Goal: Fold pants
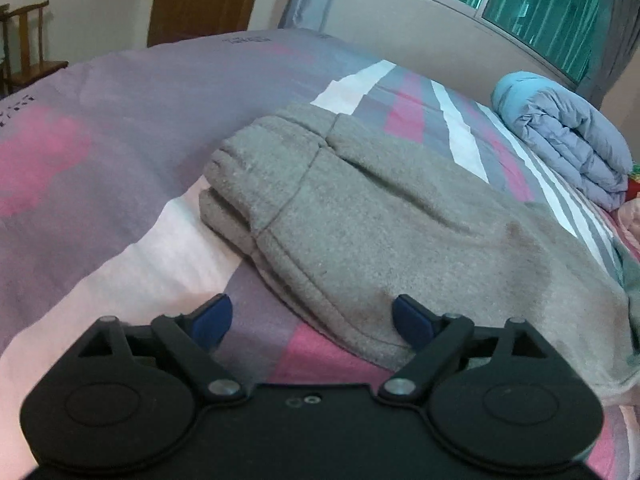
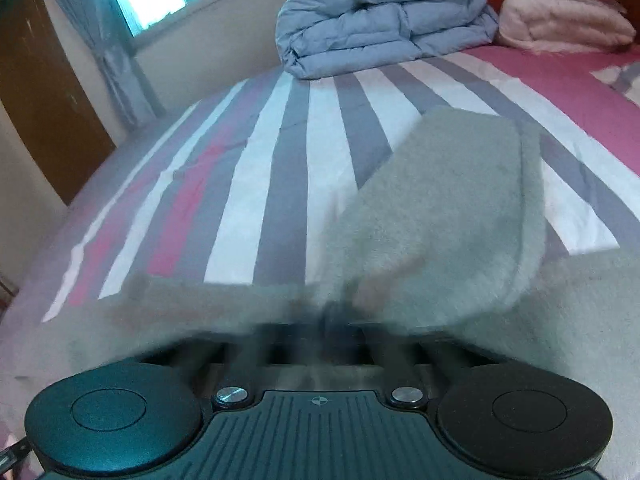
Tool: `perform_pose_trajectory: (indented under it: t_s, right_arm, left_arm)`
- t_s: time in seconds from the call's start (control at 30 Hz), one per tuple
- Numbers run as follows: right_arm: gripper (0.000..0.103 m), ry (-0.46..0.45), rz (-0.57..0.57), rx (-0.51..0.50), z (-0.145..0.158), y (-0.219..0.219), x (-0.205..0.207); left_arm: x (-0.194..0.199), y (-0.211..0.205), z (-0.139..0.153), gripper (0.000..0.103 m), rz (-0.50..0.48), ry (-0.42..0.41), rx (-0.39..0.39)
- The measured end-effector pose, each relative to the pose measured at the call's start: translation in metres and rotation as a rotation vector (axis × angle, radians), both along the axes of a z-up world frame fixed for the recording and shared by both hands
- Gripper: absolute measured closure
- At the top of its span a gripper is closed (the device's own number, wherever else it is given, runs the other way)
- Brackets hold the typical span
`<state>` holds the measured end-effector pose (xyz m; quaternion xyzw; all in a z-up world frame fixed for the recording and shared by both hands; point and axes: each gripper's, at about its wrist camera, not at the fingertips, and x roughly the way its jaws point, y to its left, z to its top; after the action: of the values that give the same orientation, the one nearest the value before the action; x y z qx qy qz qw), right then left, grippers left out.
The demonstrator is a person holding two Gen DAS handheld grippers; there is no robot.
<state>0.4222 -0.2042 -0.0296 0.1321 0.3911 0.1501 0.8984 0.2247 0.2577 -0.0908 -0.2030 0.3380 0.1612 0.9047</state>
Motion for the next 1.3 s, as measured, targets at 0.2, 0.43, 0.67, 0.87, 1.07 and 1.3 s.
perform_pose_trajectory:
  t_s: [0.2,0.43,0.67,0.87,1.07,1.3]
  right_arm:
    - [0.099,-0.006,-0.112,0.075,-0.024,-0.087,-0.093]
    - [0.023,-0.091,-0.210,0.209,-0.020,-0.124,-0.127]
    - [0.023,-0.005,-0.299,0.186,-0.031,-0.143,-0.064]
    - [0.054,0.072,-0.314,0.418,-0.060,-0.186,-0.038]
    - [0.099,0.023,-0.192,0.494,-0.055,-0.208,-0.049]
    - [0.099,-0.187,-0.226,0.386,-0.015,-0.229,-0.157]
  left_arm:
    - [-0.004,-0.001,-0.005,0.018,-0.012,-0.022,0.009]
    - [-0.005,0.000,-0.009,0.017,-0.020,-0.046,0.009]
    - [-0.007,0.003,-0.010,0.017,-0.024,-0.057,0.003]
    - [-0.008,0.001,-0.010,0.017,-0.020,-0.062,0.011]
    - [-0.009,0.001,-0.009,0.017,-0.018,-0.063,0.014]
    - [-0.010,0.002,-0.010,0.017,-0.016,-0.074,0.018]
